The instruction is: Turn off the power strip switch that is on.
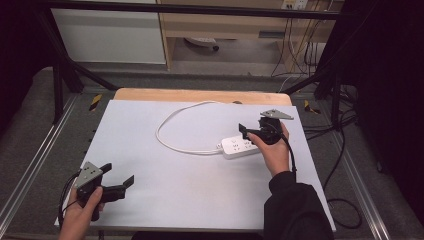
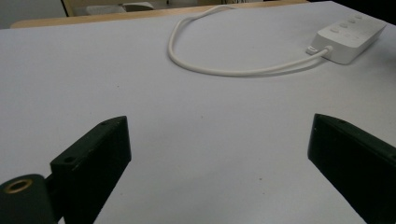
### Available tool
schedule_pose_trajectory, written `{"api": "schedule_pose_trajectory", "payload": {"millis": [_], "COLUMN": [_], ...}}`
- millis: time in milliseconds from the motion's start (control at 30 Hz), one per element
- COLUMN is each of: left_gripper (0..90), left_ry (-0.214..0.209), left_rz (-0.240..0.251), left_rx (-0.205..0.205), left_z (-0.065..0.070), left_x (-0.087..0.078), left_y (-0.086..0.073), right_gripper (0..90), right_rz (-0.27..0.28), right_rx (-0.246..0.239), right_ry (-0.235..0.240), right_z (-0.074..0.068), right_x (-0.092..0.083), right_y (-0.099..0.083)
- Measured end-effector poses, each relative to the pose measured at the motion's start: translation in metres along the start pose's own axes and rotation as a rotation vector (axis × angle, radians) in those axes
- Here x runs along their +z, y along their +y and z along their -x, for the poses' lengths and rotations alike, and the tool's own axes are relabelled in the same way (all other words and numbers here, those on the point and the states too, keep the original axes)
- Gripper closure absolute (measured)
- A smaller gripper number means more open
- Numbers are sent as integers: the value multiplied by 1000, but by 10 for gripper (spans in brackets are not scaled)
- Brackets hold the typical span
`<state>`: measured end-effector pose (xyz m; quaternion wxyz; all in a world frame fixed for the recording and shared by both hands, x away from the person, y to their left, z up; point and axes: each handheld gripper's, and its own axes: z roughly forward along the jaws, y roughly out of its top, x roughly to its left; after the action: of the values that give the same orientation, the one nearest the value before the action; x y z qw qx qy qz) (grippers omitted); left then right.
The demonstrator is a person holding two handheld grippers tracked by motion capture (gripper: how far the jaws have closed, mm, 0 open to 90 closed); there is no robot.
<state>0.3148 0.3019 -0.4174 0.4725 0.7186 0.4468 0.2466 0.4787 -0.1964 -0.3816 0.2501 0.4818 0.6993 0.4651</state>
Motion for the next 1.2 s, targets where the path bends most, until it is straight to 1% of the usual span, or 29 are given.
{"api": "schedule_pose_trajectory", "payload": {"millis": [67,233,267,467,567,733,833,933,1000,1200], "left_gripper": [57,59,59,57,54,54,54,53,54,54], "left_ry": [3,-1,-2,0,-4,-7,-5,-2,-2,5], "left_rz": [-3,1,0,5,5,8,9,14,14,10], "left_rx": [1,2,5,-7,0,-6,-1,-11,-12,-18], "left_z": [0,1,1,0,0,0,0,0,-1,-3], "left_x": [0,0,0,-1,0,0,-1,-2,-2,-1], "left_y": [0,0,0,0,0,1,1,1,1,0], "right_gripper": [50,42,42,43,34,25,25,29,35,38], "right_rz": [13,22,25,42,48,62,74,95,112,126], "right_rx": [7,-2,-5,-6,-10,-11,-19,-19,-19,-14], "right_ry": [9,27,29,38,43,42,44,40,34,37], "right_z": [-1,-3,-3,-3,-3,-2,-1,0,2,8], "right_x": [-4,-14,-16,-27,-33,-46,-55,-63,-70,-84], "right_y": [2,6,7,11,13,16,16,16,16,15]}}
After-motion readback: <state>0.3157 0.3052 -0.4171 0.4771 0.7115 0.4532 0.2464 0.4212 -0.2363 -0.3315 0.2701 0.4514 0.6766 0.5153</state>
